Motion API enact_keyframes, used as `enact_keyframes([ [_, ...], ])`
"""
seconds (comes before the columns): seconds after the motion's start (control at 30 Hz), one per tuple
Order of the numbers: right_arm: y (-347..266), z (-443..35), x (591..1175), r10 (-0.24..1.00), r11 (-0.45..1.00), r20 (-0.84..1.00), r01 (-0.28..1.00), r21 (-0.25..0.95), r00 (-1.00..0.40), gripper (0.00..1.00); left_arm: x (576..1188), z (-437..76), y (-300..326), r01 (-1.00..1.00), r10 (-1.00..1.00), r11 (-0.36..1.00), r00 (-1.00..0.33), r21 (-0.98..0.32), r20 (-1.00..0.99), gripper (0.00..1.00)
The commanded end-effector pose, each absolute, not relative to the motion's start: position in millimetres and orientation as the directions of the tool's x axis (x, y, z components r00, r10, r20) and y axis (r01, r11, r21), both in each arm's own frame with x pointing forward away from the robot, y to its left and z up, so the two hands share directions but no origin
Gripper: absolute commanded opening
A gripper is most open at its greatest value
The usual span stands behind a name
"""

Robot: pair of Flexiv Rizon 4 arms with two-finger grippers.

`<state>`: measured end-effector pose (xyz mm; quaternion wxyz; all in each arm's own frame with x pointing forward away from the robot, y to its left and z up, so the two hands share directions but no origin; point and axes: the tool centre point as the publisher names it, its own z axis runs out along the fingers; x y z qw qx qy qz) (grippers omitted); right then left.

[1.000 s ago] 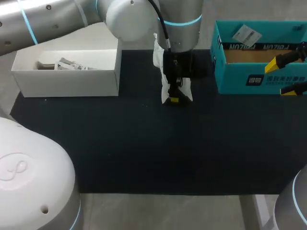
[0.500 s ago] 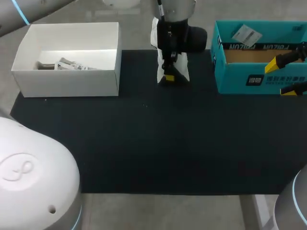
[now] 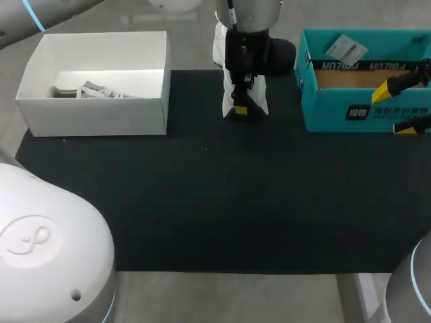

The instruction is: Take the shoe out of the shoebox, open the shoe tongue, remove and reinsert the insole, then place the shoe into the shoebox

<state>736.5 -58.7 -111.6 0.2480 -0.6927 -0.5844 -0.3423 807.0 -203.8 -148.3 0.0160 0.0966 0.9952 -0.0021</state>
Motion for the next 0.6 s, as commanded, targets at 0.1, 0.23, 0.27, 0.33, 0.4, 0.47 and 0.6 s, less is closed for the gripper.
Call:
enact_keyframes([
  [0.1,-58,-112,736,0.641,-0.196,0.763,0.979,0.057,0.084,1.00,821,-141,-179,0.258,0.259,0.965,-0.966,-0.043,0.021,0.00],
  [0.23,-58,-112,736,0.641,-0.196,0.763,0.979,0.057,0.084,1.00,832,-140,-157,0.368,0.369,0.929,-0.922,-0.027,0.114,0.00],
  [0.27,-58,-112,736,0.641,-0.196,0.763,0.979,0.057,0.084,1.00,836,-140,-151,0.365,0.367,0.930,-0.922,-0.039,0.123,0.00],
  [0.33,-58,-112,736,0.641,-0.196,0.763,0.979,0.057,0.084,1.00,842,-142,-139,0.427,0.430,0.902,-0.885,-0.060,0.179,0.00],
  [0.4,-58,-112,736,0.641,-0.196,0.763,0.979,0.057,0.084,1.00,851,-145,-128,0.437,0.438,0.898,-0.875,-0.054,0.206,0.00],
  [0.47,-58,-112,736,0.641,-0.196,0.763,0.979,0.057,0.084,1.00,861,-148,-116,0.424,0.425,0.904,-0.881,-0.051,0.207,0.00],
  [0.6,-58,-112,736,0.641,-0.196,0.763,0.979,0.057,0.084,1.00,877,-149,-92,0.410,0.404,0.912,-0.895,-0.006,0.188,0.00],
])
